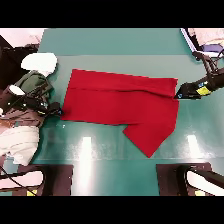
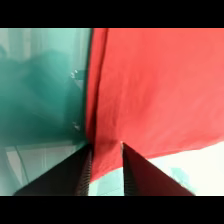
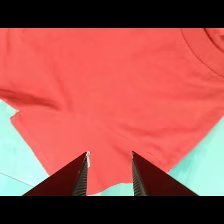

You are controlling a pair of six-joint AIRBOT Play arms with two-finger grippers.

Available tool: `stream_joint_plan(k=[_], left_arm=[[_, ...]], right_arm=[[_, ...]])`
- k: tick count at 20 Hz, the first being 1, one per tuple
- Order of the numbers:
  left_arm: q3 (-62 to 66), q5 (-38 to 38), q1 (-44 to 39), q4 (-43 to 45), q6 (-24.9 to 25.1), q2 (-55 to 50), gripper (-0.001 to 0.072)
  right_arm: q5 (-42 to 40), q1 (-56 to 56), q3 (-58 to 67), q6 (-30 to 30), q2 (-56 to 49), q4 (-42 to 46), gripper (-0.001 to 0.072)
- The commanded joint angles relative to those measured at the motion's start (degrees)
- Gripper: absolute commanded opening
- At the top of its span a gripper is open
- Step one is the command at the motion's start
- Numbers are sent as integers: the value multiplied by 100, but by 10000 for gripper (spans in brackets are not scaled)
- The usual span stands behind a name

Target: Fold the shirts.

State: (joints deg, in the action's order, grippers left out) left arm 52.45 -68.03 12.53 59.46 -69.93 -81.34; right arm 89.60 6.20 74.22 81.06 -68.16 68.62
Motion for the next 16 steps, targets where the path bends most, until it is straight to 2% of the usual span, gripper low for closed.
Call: stream_joint_plan(k=[1, 2, 3, 7, 8, 9, 12, 13, 16], left_arm=[[-48, -240, -7, -31, 103, 4, 233], [-48, -297, -7, -33, 131, 4, 67], [-48, -334, -7, -42, 199, 4, 23], [-35, -166, -7, -63, 201, 214, 21], [-31, -59, -7, -63, 199, 382, 20], [-31, 46, -7, -61, 201, 570, 21], [-31, 103, -7, -68, 199, 933, 22], [-31, 92, -7, -68, 199, 960, 21], [-31, -22, -7, -81, 195, 957, 22]], right_arm=[[142, 120, -111, 101, 44, -4, 325], [96, 212, -367, 105, 160, 0, 325], [24, 358, -726, 155, 323, 7, 325], [-334, 1182, -2623, 254, 1143, -7, 340], [-385, 1405, -3134, 251, 1333, -11, 461], [-450, 1593, -3600, 251, 1478, -24, 512], [-1010, 1818, -4673, 175, 1722, -546, 494], [-1246, 1775, -4887, 92, 1755, -756, 448], [-1980, 1434, -5248, 90, 1751, -1163, 446]])
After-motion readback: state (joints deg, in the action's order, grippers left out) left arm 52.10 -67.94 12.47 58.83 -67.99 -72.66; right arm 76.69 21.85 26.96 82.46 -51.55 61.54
